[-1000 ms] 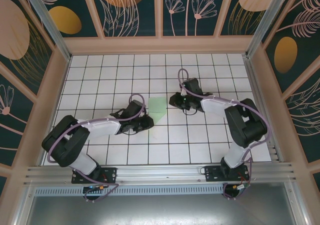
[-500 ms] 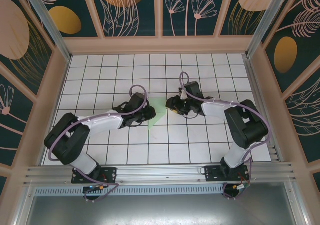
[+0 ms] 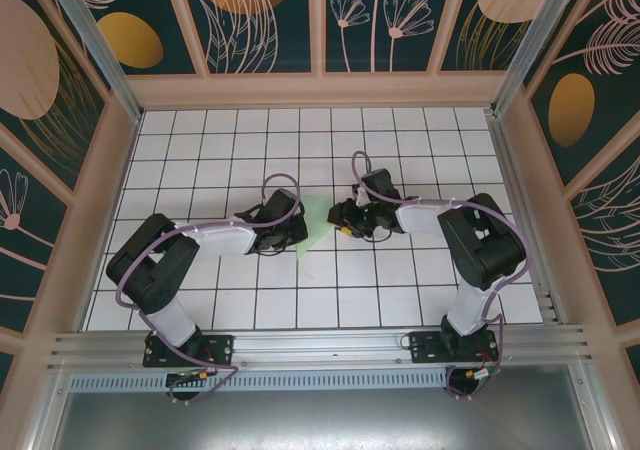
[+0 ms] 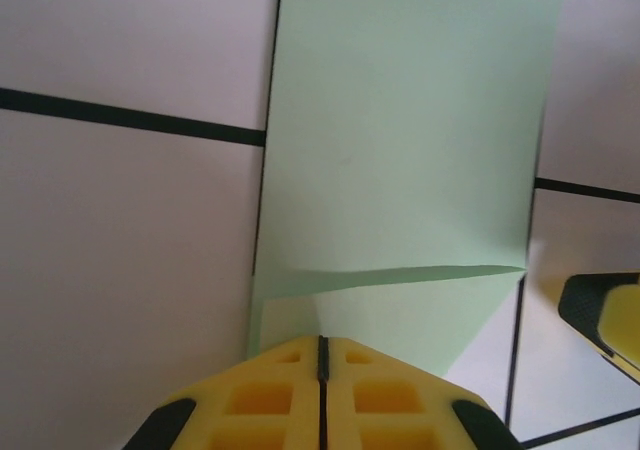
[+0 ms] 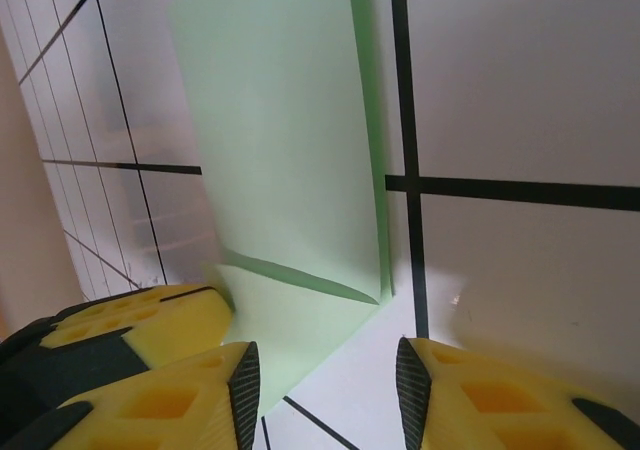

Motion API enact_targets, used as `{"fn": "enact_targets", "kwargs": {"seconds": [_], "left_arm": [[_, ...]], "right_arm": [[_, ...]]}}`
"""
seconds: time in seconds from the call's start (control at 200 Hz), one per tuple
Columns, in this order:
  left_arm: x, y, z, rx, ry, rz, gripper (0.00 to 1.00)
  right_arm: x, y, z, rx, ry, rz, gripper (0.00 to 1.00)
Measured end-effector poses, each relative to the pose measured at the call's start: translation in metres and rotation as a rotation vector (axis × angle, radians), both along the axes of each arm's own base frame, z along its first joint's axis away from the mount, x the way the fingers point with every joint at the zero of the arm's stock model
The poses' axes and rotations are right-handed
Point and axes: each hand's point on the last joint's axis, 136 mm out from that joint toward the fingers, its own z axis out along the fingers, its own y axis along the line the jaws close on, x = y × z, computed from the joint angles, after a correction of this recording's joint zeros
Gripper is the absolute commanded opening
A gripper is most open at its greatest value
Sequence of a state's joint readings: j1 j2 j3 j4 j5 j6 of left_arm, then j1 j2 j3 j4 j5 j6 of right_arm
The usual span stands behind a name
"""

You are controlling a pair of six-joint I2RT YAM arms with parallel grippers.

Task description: Fold a paper plane with a square sheet of paper (pick it up from the middle)

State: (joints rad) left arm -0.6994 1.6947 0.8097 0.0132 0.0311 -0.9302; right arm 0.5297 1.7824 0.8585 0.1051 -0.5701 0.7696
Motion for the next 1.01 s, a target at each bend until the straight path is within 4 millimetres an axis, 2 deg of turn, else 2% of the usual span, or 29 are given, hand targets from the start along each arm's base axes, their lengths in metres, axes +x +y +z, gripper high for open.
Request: {"fn": "enact_targets", "kwargs": {"seconds": [0.465,0.706,1.006], "left_arm": [[-0.004,0.008,-0.008,0.027,0.02,0.028,0.08],[-0.004,0.008,-0.008,0.026,0.021,0.03,0.08],[-0.004,0.008,-0.008,0.025,0.023,0.034,0.08]], "right_arm": [[0.008,0.009,-0.002,-0.001,0.005,0.011,0.43],[0.003,0.019,-0.004,-0.007,0.015,0.037,0.43],[0.005,0.013,-0.012,-0.059,0.026,0.005,0.43]]}}
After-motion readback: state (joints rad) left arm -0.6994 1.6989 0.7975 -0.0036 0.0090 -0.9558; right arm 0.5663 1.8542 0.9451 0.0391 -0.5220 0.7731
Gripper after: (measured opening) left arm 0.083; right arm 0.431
